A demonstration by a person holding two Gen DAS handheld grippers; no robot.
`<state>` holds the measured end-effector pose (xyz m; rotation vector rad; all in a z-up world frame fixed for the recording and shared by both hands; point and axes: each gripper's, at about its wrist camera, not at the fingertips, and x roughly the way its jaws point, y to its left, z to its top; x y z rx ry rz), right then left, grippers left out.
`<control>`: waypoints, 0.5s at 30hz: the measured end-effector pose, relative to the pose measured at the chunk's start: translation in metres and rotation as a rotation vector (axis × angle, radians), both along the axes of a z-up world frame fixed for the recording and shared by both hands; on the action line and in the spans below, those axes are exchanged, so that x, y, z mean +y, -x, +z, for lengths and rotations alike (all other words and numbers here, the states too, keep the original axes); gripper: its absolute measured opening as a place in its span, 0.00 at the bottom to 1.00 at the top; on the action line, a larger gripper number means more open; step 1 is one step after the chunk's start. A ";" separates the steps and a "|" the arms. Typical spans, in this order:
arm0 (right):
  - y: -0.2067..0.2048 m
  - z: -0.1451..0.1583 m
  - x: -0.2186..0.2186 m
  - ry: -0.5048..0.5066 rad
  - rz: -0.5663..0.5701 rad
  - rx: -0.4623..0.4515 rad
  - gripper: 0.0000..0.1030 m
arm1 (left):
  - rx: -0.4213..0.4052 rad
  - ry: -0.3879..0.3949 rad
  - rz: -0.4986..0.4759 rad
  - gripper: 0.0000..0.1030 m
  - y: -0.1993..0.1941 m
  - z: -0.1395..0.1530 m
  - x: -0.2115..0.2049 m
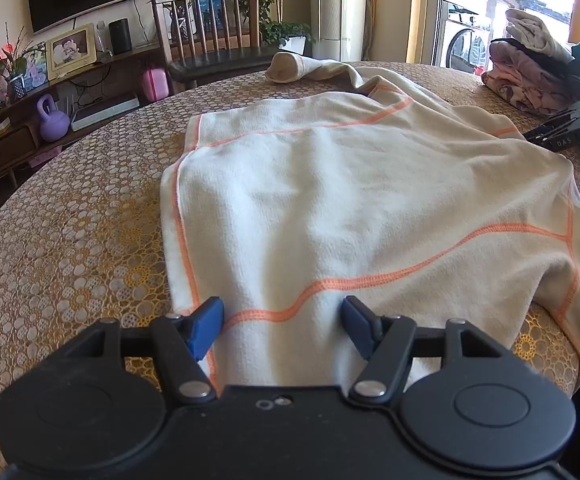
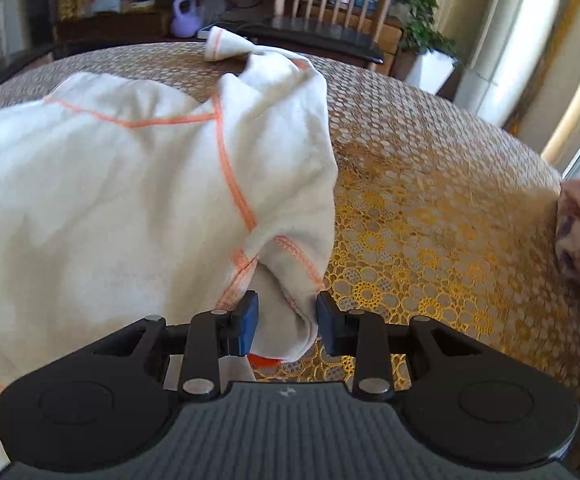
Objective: Fold clothes
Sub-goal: 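Pull the gripped hem away from the cloth with the right gripper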
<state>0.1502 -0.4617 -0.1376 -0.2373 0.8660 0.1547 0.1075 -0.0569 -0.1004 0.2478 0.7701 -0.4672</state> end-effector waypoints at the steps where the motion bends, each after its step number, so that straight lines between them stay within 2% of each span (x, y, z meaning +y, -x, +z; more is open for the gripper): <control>1: 0.000 -0.001 0.000 0.009 0.001 -0.004 0.30 | 0.001 -0.001 0.000 1.00 0.000 0.000 0.000; 7: -0.009 -0.002 -0.006 0.032 -0.068 -0.052 0.30 | 0.001 -0.003 0.004 1.00 -0.001 0.000 0.001; 10: -0.011 -0.002 -0.015 0.027 -0.124 -0.076 0.22 | 0.002 -0.003 0.005 1.00 -0.001 0.000 0.001; 15: -0.013 -0.001 -0.040 0.005 -0.243 -0.108 0.21 | 0.005 -0.005 0.004 1.00 -0.002 0.000 0.001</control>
